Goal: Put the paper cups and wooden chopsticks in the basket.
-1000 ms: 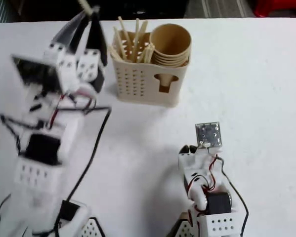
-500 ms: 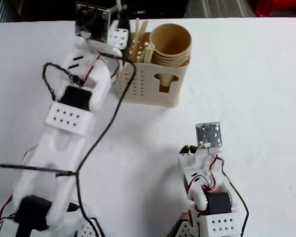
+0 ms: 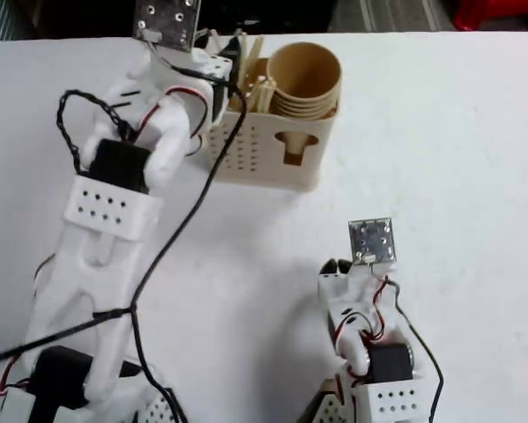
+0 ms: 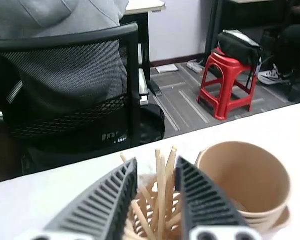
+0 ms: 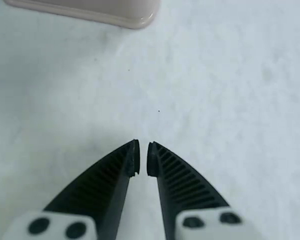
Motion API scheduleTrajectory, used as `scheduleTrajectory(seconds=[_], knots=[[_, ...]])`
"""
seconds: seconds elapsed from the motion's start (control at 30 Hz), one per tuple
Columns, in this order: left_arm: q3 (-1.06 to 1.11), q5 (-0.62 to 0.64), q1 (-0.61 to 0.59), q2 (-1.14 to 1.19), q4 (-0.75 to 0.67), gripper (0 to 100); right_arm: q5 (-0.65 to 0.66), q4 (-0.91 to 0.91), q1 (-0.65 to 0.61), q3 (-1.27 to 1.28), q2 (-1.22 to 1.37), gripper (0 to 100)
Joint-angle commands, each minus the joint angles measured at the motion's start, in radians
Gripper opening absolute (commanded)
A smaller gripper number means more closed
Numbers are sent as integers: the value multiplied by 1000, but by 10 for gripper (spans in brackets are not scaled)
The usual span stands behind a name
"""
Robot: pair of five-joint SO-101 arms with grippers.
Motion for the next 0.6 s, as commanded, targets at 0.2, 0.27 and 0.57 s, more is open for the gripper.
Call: scheduleTrajectory(seconds=[0.2, 0.27, 0.57], knots=[[-219, 2, 61, -134, 379, 22, 6, 1, 5, 9, -12, 41], [-206, 6, 76, -199, 404, 22, 6, 1, 5, 9, -12, 41], [66, 8, 70, -536, 402, 22, 6, 1, 5, 9, -12, 41]])
